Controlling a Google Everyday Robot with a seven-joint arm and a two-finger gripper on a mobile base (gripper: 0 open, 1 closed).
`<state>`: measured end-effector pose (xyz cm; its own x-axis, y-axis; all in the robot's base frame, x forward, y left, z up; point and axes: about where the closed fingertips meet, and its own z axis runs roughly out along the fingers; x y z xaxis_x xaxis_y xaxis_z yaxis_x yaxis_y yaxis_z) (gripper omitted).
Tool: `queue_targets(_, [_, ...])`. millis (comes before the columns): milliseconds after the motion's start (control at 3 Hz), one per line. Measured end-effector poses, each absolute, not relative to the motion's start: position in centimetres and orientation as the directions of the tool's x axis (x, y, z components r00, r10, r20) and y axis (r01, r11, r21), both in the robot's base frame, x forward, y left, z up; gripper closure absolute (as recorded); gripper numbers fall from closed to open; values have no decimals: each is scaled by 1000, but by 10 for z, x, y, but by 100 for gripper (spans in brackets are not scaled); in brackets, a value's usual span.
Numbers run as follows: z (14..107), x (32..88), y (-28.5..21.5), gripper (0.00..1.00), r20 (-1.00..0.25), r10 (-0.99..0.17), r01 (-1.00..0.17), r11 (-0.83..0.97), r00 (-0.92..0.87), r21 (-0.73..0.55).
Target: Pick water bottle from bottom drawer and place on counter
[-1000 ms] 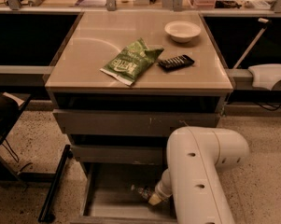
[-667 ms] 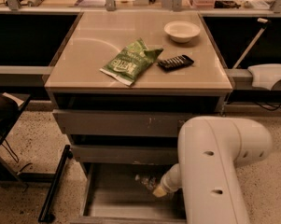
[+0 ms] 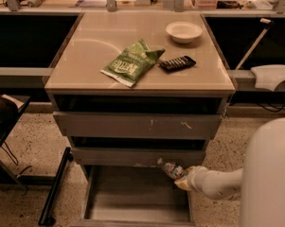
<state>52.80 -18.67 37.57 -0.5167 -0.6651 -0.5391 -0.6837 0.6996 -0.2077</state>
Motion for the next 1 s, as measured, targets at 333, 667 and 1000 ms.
queue_targets(333, [436,546,-202,100,-582,-662,-643,710,-472,-286])
queue_targets(667, [436,546,-202,100,-582,-662,-643,710,-472,-286])
queue_targets(1000, [465,522,-226,100,-577,-661,-643,713,-481,-281])
